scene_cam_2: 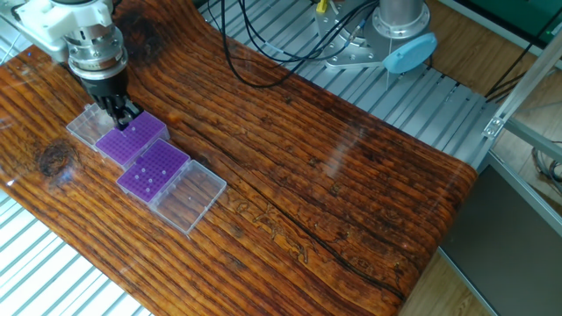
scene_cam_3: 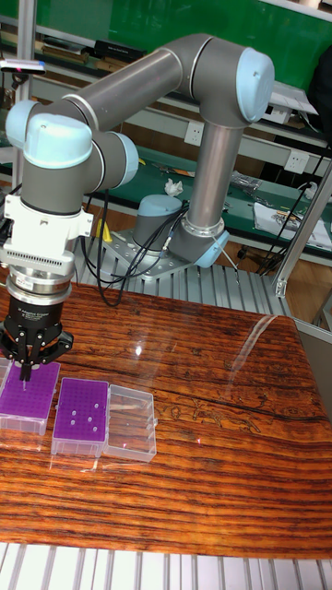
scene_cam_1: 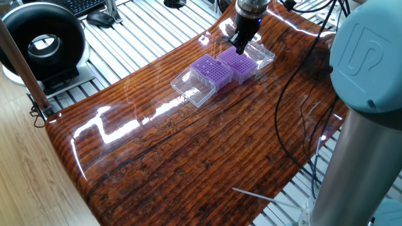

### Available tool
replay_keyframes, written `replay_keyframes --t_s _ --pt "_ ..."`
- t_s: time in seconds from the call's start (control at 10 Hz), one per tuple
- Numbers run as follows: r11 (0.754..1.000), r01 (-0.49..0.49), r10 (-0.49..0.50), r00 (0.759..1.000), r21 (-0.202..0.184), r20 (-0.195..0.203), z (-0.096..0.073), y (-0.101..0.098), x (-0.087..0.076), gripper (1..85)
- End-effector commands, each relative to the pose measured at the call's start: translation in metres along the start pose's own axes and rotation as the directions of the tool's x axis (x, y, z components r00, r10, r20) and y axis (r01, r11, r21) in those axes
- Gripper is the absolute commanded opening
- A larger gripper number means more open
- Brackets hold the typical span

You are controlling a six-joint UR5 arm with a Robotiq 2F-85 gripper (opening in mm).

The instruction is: Transfer all small pipette tips from one holder to another

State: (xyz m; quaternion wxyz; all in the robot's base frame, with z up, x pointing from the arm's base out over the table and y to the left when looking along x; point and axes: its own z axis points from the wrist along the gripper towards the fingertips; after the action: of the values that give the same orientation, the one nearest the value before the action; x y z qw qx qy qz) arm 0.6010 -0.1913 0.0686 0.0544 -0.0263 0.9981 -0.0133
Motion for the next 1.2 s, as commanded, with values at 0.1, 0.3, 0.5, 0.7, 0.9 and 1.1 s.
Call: replay_keyframes --t_s 0.1,0.3,0.5,0.7,0.9,1.1 --pt "1.000 -0.008 0.008 1.000 -0.024 0.018 0.0007 0.0041 -0.0048 1.0" --pt "1.000 -0.007 0.007 1.000 -0.028 0.021 0.0009 0.0050 -0.0056 1.0" --pt "0.999 -0.004 0.005 1.000 -0.033 0.026 0.0010 0.0059 -0.0069 1.0" --pt "0.999 -0.006 0.007 1.000 -0.036 0.025 0.0010 0.0067 -0.0065 1.0" --pt "1.000 -0.011 0.012 1.000 -0.027 0.014 0.0012 0.0044 -0.0034 1.0" --pt "1.000 -0.015 0.015 1.000 -0.015 0.007 0.0004 0.0016 -0.0015 1.0"
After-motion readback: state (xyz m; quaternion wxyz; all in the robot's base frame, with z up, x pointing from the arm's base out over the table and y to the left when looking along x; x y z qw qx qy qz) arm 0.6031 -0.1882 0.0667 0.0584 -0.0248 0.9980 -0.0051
